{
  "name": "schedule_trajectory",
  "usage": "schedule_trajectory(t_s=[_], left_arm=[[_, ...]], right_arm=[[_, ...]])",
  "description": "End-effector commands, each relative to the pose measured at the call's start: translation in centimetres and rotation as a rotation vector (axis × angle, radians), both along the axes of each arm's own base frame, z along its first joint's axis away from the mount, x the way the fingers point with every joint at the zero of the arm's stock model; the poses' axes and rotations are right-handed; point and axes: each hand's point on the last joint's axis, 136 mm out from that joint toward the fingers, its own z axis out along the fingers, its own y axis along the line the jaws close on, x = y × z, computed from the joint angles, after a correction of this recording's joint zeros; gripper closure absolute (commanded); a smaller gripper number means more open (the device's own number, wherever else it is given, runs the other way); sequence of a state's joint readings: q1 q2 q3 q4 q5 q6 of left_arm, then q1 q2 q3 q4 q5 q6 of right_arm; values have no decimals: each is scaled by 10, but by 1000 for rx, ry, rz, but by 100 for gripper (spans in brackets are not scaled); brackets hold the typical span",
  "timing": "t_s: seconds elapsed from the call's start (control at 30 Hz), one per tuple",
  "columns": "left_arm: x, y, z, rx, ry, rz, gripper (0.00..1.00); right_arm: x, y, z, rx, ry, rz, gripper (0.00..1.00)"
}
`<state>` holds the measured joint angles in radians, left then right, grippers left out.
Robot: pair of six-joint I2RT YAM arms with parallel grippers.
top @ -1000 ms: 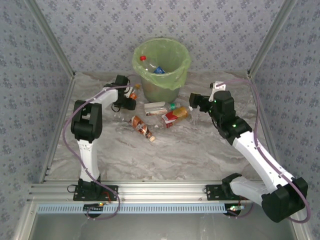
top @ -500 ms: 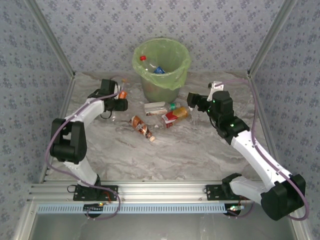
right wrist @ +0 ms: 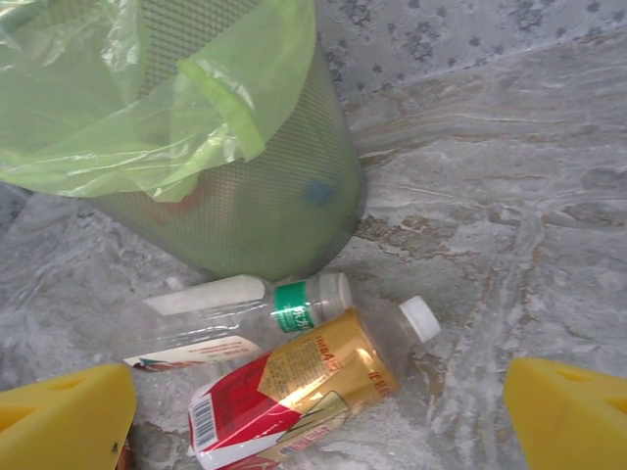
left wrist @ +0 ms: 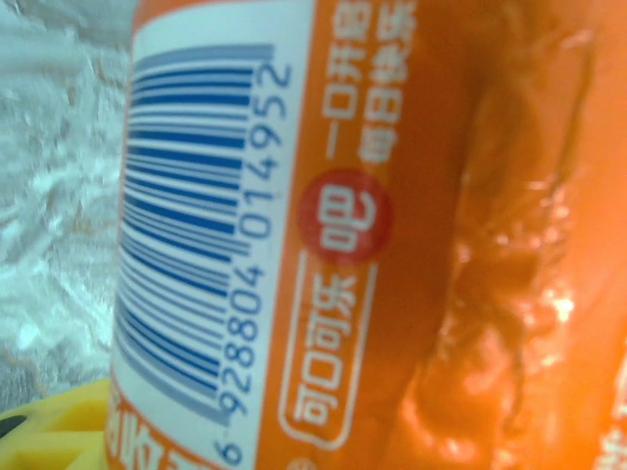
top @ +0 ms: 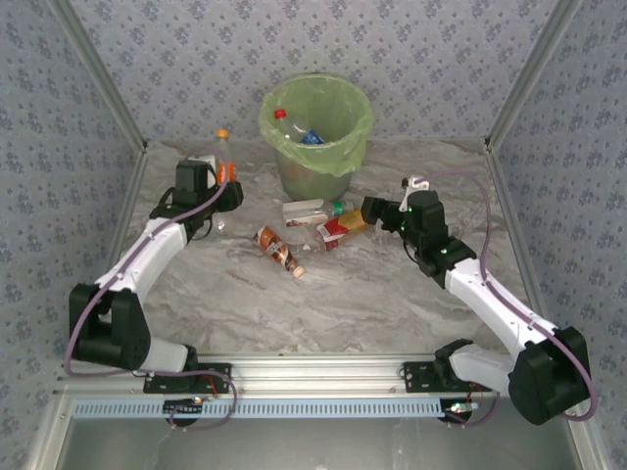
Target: Put the plastic bottles in the bin
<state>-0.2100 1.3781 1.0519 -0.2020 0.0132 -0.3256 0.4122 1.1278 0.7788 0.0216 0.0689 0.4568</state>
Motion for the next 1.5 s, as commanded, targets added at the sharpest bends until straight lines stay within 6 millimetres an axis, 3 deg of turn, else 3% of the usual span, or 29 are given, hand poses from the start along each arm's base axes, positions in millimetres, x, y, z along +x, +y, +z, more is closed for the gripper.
schedule_trajectory(t_s=[0.0,0.33,0.47,0.6,0.8,1.1,1.27,1.4,1.47], left_arm=[[8,-13,79,-100,-218,-20,46],[7,-61,206,-319,-553,-103,46],[16,-88,244,-359,-646,-131,45],[39,-105,266,-429,-714,-81,44],[86,-137,269,-597,-721,14,44],[147,-200,250,-590,-708,108,43],[172,-225,224,-551,-591,187,26],[167,-223,213,-555,-484,231,9],[159,-221,218,-569,-472,217,3]], right_arm=[[3,11,13,57,-54,33,1],[0,9,19,57,-95,31,1],[-6,10,21,74,-106,46,1],[-12,7,18,88,-105,37,1],[-22,3,17,100,-104,37,1],[-38,-2,14,104,-80,39,1],[-43,-8,14,89,-80,29,1],[-44,-13,9,68,-58,9,1],[-43,-16,3,58,-37,-4,1]])
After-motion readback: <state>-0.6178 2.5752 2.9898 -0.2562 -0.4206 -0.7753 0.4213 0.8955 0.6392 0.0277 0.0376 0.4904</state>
